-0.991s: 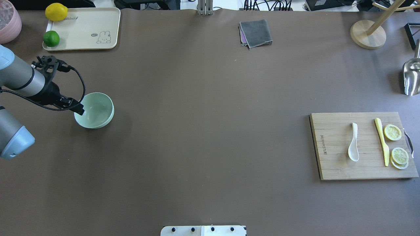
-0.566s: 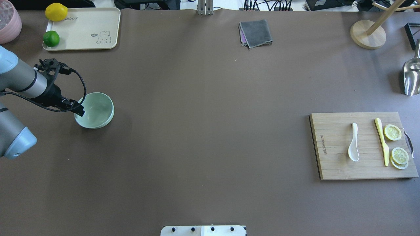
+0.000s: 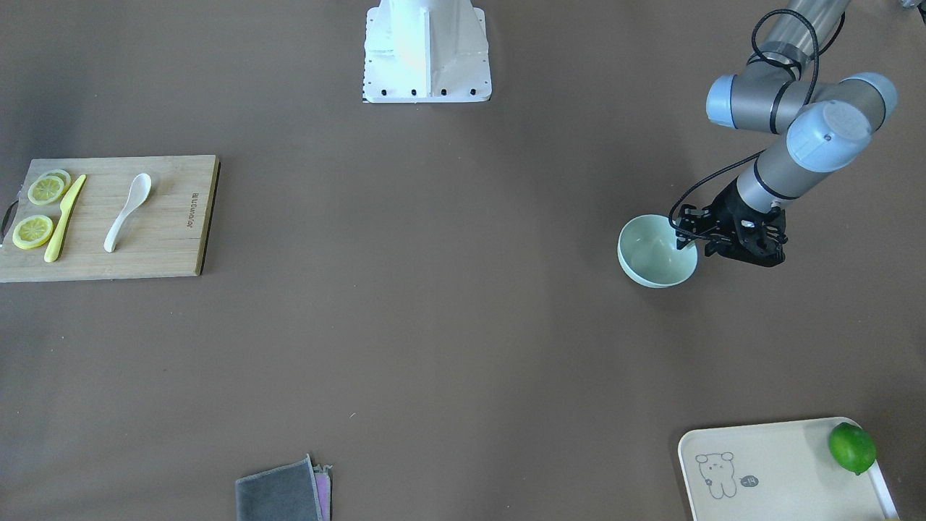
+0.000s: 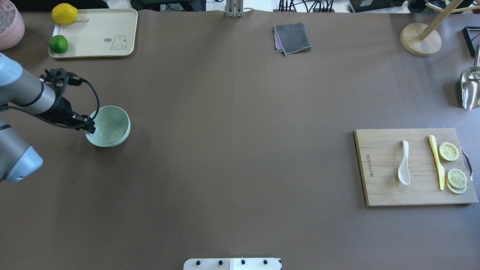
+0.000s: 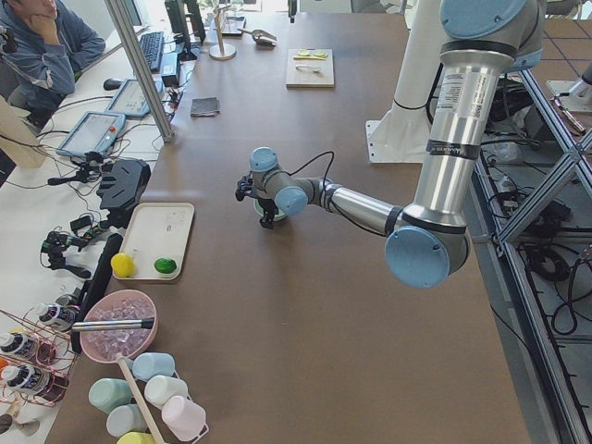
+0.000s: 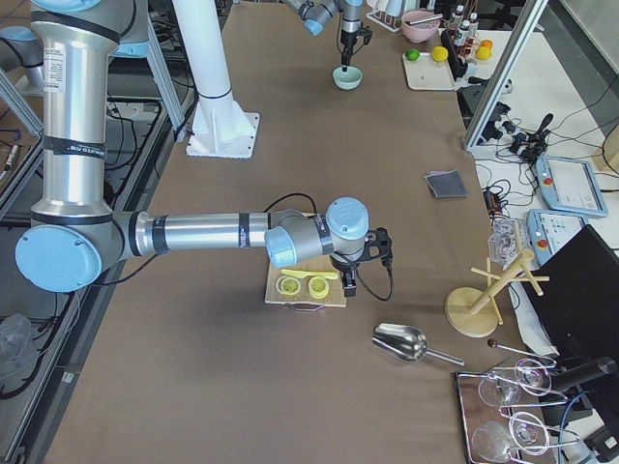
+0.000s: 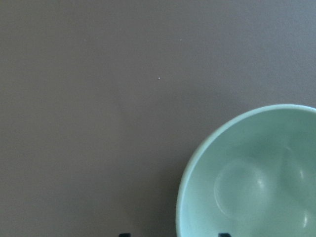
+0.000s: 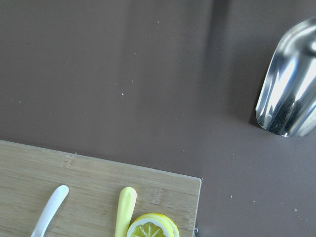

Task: Place spoon in bowl
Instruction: 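Slide the bowl to table center with left gripper while right reaches for spoon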

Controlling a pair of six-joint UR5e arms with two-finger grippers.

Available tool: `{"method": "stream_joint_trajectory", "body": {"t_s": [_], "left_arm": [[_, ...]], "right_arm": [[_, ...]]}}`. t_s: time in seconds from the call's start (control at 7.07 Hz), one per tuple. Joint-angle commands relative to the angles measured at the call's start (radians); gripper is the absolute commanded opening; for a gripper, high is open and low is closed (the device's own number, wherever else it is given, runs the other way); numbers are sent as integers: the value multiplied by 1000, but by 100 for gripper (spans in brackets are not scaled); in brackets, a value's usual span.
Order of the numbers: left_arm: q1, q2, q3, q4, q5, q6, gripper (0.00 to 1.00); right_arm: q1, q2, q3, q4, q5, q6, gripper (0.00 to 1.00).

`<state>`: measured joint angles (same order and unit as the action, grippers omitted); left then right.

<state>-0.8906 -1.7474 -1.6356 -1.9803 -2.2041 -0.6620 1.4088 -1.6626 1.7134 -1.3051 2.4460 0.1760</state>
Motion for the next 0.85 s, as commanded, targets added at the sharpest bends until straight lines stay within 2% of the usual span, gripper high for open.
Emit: {"method": "stream_joint_trajectory", "body": {"t_s": [0.0,0.14,0.28,0.42,0.57,0.71], "left_arm": [[1,-1,-6,0,-3,-19,0],[1,-12,-26,1,-5,-36,0],[1,-44,-65,14,-14,-135,0],[1,-96,-70,17,-31,-251,0],[9,-151,-70,27,-31,-327,0],[33,-234,-84,108,-28,-411,0]], "right_arm": [[-2,0,5,1,2,2,100],[-7,12,9,3,22,14,100],[-36,26,27,4,30,81,100],[-81,38,58,18,21,211,99],[-123,43,58,111,15,352,99],[-208,43,58,242,-60,545,98]]}}
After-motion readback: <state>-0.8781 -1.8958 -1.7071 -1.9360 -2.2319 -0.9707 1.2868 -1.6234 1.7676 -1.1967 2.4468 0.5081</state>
